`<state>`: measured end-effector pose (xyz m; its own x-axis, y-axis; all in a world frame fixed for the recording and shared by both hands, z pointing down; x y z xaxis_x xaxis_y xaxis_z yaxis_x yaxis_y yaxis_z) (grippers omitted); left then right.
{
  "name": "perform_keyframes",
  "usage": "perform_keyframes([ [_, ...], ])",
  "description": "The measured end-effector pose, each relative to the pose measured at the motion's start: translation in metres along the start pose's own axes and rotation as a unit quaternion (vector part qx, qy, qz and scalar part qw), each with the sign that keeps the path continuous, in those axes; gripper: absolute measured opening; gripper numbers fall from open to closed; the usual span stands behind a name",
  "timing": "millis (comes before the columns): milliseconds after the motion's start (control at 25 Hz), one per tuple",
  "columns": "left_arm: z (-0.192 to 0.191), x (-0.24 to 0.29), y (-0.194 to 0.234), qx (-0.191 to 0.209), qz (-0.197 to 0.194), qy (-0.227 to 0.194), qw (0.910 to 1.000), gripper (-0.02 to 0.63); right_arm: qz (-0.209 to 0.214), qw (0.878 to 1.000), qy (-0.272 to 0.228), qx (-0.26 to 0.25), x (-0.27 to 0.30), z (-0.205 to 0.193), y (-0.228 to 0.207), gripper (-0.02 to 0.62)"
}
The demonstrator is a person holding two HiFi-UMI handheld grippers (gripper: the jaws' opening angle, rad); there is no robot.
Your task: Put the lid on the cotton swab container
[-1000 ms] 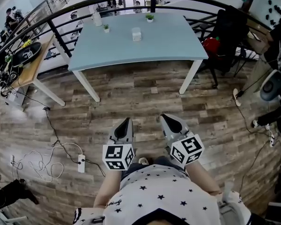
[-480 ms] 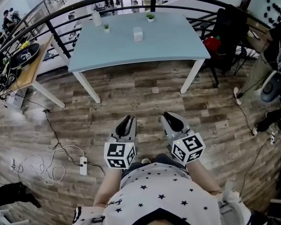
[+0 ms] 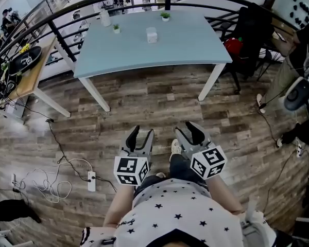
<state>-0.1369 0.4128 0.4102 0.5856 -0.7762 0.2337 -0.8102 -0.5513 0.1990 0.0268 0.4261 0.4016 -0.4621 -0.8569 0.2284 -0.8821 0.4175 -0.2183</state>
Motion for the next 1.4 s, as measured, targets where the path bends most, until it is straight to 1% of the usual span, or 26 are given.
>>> perform_keyframes([
  [160,0.001,0.010,0.003,-0.005,0.002,-0.001,1.0000,0.195,0.006,1.000,-0.004,0.003,0.011,0.003,-0.009,0.202],
  [400,0.006,0.047,0.018,-0.013,0.003,0.001,0.9999,0.201,0.023,1.000,-0.011,0.000,0.048,0.014,-0.035,0.213],
  [520,0.012,0.071,0.027,-0.010,0.000,-0.002,1.0000,0.201,0.028,1.000,-0.014,-0.002,0.069,0.022,-0.053,0.213],
  [720,0.030,0.114,0.053,-0.017,0.008,-0.019,0.9996,0.201,0.031,0.999,-0.016,-0.010,0.113,0.038,-0.082,0.213],
  [880,0.042,0.150,0.070,-0.012,0.015,-0.012,0.9997,0.201,0.032,0.999,-0.010,-0.010,0.148,0.052,-0.108,0.213],
  [1000,0.054,0.174,0.082,-0.017,0.018,-0.008,0.9997,0.201,0.037,0.999,-0.001,-0.012,0.173,0.065,-0.122,0.213],
  [1240,0.086,0.226,0.112,-0.025,0.027,-0.012,0.9992,0.201,0.050,0.999,0.009,-0.016,0.226,0.096,-0.153,0.213],
  [1400,0.099,0.261,0.125,-0.026,0.029,-0.013,0.9991,0.201,0.061,0.998,0.011,-0.015,0.255,0.111,-0.174,0.213],
])
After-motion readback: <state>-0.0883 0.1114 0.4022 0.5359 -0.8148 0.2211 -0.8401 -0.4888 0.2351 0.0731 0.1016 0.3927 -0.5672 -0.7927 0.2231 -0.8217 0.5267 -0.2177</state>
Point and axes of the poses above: the fingertips, and each gripper's own axes: x forward along the fingers, y to its left, z out of its top, the point moved 4 cm from there along -x, backward along the fingers, and after that the axes turned 5 degrees about -z, right-handed, at the moved point
